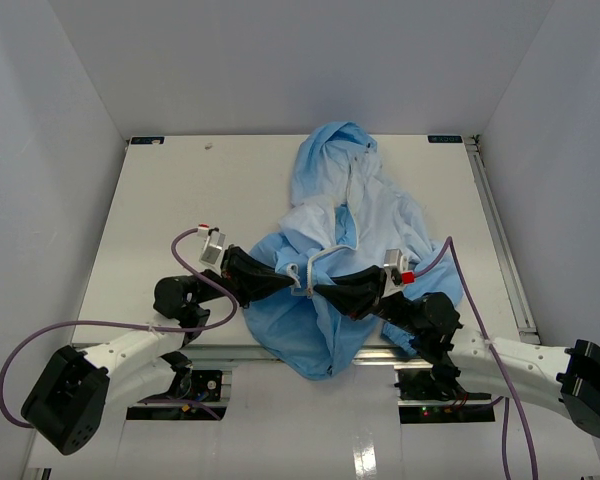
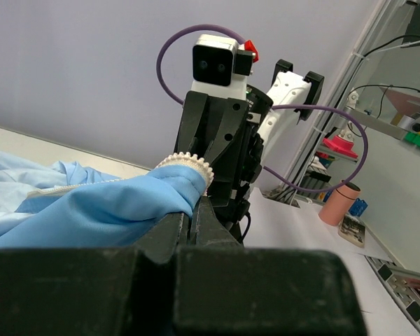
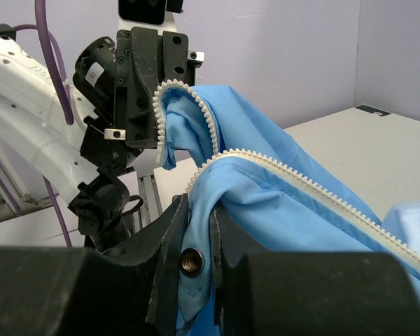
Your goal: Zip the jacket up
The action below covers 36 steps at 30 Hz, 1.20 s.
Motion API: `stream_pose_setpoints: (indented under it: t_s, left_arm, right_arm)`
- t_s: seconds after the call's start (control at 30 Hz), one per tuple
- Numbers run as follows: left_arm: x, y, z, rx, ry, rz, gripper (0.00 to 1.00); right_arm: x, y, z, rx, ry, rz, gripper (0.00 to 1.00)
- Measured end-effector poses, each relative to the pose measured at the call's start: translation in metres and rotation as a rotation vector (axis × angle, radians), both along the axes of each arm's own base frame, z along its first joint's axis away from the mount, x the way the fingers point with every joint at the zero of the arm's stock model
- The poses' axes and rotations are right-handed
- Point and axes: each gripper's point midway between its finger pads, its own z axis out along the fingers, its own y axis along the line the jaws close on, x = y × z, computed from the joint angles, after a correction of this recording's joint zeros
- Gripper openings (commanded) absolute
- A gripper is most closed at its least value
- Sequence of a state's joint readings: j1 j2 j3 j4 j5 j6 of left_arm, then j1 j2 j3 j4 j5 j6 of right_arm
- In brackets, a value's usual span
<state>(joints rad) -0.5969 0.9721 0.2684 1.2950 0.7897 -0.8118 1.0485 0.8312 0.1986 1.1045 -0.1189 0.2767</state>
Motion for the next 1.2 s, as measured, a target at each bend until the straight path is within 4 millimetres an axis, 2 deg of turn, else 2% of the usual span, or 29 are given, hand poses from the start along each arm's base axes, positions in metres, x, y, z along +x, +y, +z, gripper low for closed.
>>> stream_pose_setpoints:
  t_s: [0.4,0.8,1.2]
  left_arm:
    - [-0.006,-0.006,-0.004,0.009,-0.02,-0.024,0.0]
    - [-0.001,-0.014,-0.017,0.053,-0.001,0.004,0.0]
    - [0.002,-0.017,-0.02,0.067,-0.001,0.023,0.0]
  right_arm:
    - [-0.004,0.0,0.005,0.02,0.008,0.026,0.08]
    - [-0.005,-0.001,0.009,0.033,0.004,0.026,0.08]
    - [-0.004,-0.002,0.008,0.034,0.007,0.019,0.08]
